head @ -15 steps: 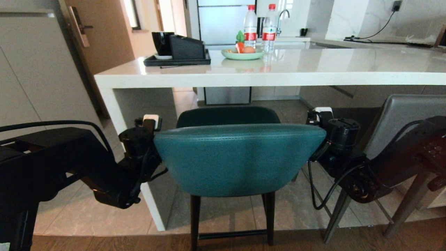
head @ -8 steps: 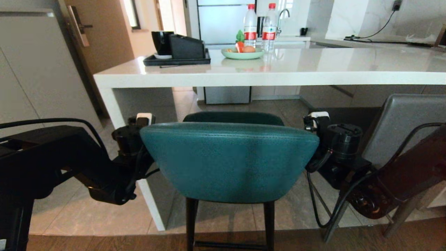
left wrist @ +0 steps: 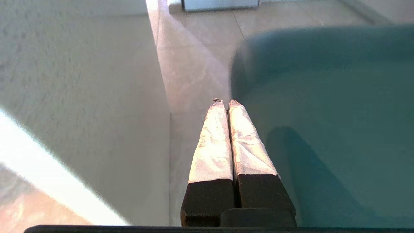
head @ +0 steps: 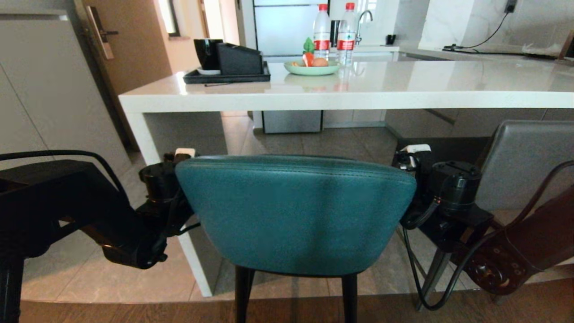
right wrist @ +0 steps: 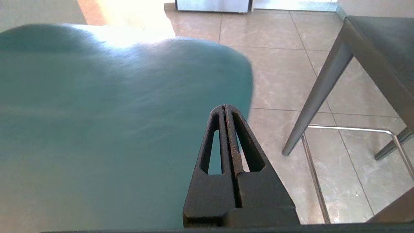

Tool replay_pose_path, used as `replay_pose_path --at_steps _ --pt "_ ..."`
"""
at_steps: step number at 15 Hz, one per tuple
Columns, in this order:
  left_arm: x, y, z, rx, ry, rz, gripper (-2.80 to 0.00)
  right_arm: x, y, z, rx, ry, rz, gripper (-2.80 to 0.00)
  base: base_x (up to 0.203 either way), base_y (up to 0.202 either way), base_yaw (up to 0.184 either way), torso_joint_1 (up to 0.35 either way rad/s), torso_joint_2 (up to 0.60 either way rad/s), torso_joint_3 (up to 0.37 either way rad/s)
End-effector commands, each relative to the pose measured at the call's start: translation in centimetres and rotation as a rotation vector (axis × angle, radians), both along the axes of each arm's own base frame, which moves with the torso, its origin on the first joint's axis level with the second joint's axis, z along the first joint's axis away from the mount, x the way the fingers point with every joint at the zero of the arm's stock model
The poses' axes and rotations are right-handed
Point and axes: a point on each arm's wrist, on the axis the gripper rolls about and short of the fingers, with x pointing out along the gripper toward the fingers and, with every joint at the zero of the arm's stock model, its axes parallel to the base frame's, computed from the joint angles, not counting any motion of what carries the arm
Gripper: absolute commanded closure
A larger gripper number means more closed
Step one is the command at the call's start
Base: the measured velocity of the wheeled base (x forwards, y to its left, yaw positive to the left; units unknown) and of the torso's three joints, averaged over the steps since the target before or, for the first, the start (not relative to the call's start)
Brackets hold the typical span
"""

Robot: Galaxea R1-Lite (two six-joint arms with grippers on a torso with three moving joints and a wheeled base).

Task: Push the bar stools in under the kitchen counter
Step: Pull the blue chair out from under the dining table

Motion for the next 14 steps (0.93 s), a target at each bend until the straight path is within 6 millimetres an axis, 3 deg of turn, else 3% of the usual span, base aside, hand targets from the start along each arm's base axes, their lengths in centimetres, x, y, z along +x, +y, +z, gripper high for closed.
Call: replay_pose_path --at_steps 1,7,9,14 --pt "-2.5 0.7 2.2 -0.012 -0.033 -0.012 0.0 0.3 -0.1 -0.6 -0.009 0.013 -0.011 0.0 0.0 0.0 0.0 0.0 0.0 0.0" --pt "-7.6 1.7 3.3 -0.009 -0.005 -0.034 0.0 0.5 0.0 -1.2 -0.017 0.028 -0.009 0.0 0.0 0.0 0.0 0.0 0.0 0.0" --pt "-7.6 1.8 3.0 -0.005 0.006 -0.026 0.0 -0.2 0.5 -0.7 -0.013 0.019 0.01 0.0 0.0 0.0 0.0 0.0 0.0 0.0" --pt "-6.0 1.5 2.7 -0.007 0.001 -0.023 0.0 -4.2 0.5 0.0 -0.024 0.032 0.062 0.0 0.0 0.0 0.0 0.0 0.0 0.0"
